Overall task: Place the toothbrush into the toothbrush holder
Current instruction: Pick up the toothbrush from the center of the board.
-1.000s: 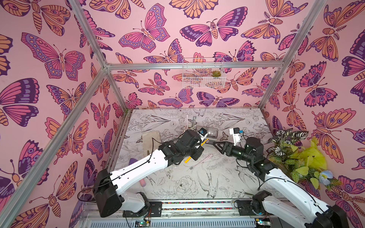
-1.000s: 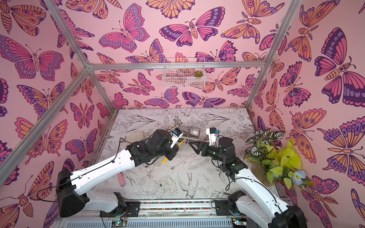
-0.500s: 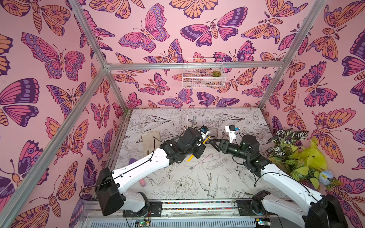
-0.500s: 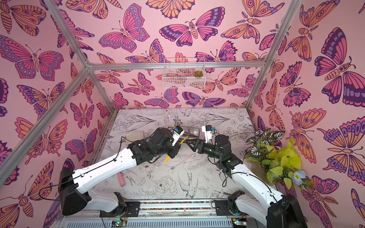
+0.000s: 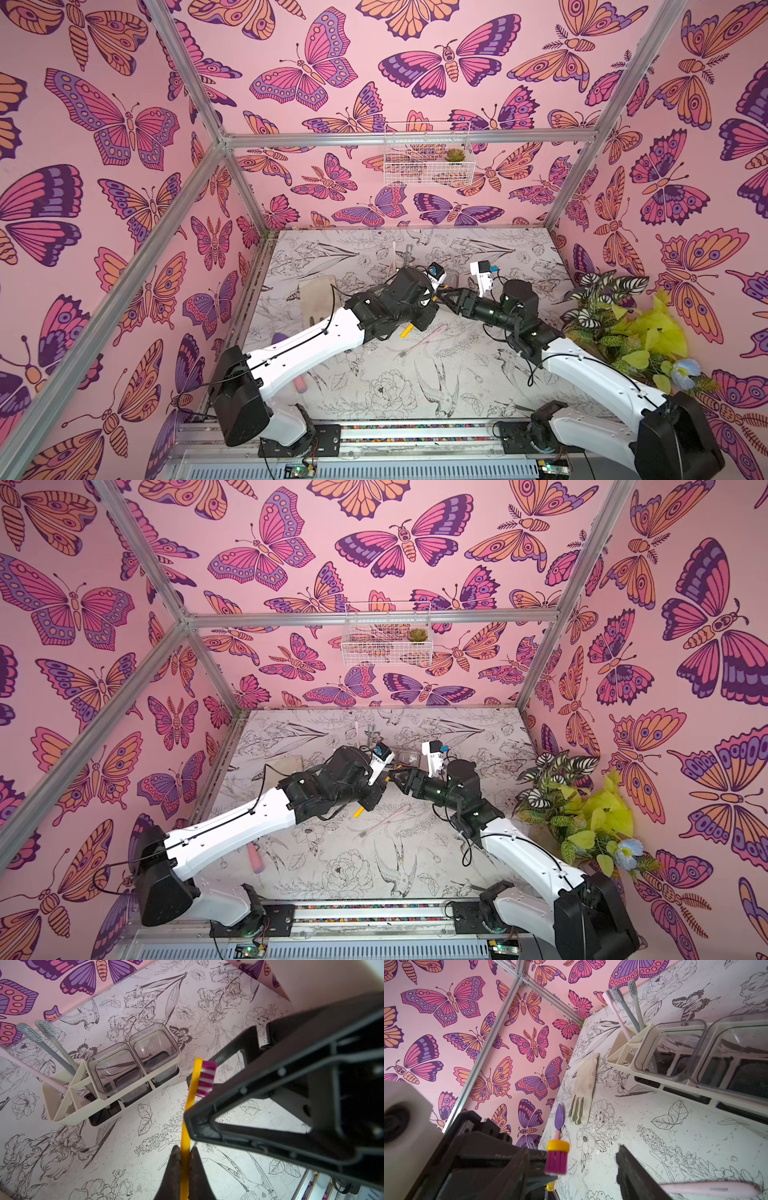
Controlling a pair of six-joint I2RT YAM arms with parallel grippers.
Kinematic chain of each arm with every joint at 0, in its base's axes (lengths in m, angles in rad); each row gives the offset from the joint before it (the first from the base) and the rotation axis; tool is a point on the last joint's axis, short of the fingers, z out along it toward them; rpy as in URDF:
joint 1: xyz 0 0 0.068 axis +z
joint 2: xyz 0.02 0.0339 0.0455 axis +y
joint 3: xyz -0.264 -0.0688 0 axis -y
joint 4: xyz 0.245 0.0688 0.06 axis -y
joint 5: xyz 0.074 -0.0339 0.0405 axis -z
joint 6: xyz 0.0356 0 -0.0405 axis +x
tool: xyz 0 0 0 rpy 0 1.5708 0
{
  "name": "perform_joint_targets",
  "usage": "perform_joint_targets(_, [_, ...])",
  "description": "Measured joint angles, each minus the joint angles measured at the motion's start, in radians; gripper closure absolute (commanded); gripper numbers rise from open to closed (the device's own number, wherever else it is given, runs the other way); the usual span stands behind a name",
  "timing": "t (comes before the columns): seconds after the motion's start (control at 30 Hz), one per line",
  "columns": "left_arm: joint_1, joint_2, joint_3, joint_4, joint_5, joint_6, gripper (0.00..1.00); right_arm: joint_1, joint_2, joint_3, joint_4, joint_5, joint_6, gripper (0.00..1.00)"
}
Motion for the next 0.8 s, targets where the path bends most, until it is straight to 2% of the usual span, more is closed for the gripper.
perform_joint_targets(0.07, [-0.005, 0.004, 0.0, 0.003, 0.0, 0.0, 1.0, 0.0, 0.003, 0.0, 0.01, 0.002, 0.003, 0.36])
perform_joint_targets(0.2, [-0.008, 0.018, 0.001, 0.013, 0.004, 0.0, 1.0, 0.0, 0.006, 0.001, 0.018, 0.01, 0.013, 0.5])
perform_joint_targets(0.37, [-0.013, 0.034, 0.011, 0.022, 0.007, 0.0, 1.0, 0.0, 0.014, 0.002, 0.032, 0.014, 0.023, 0.57])
perform_joint_targets(0.43, [-0.014, 0.035, 0.018, 0.024, 0.006, 0.0, 1.0, 0.001, 0.019, 0.002, 0.037, 0.017, 0.026, 0.63])
perform_joint_targets(0.53, [-0.014, 0.036, 0.024, 0.034, 0.006, 0.0, 1.0, 0.002, 0.025, 0.003, 0.042, 0.018, 0.029, 0.76])
perform_joint_targets(0.67, [-0.014, 0.045, 0.026, 0.048, 0.003, -0.001, 1.0, 0.006, 0.027, 0.013, 0.052, 0.019, 0.037, 1.0])
perform_joint_targets(0.8, [-0.014, 0.061, 0.035, 0.054, -0.003, -0.001, 1.0, 0.006, 0.035, 0.014, 0.055, 0.029, 0.037, 1.0])
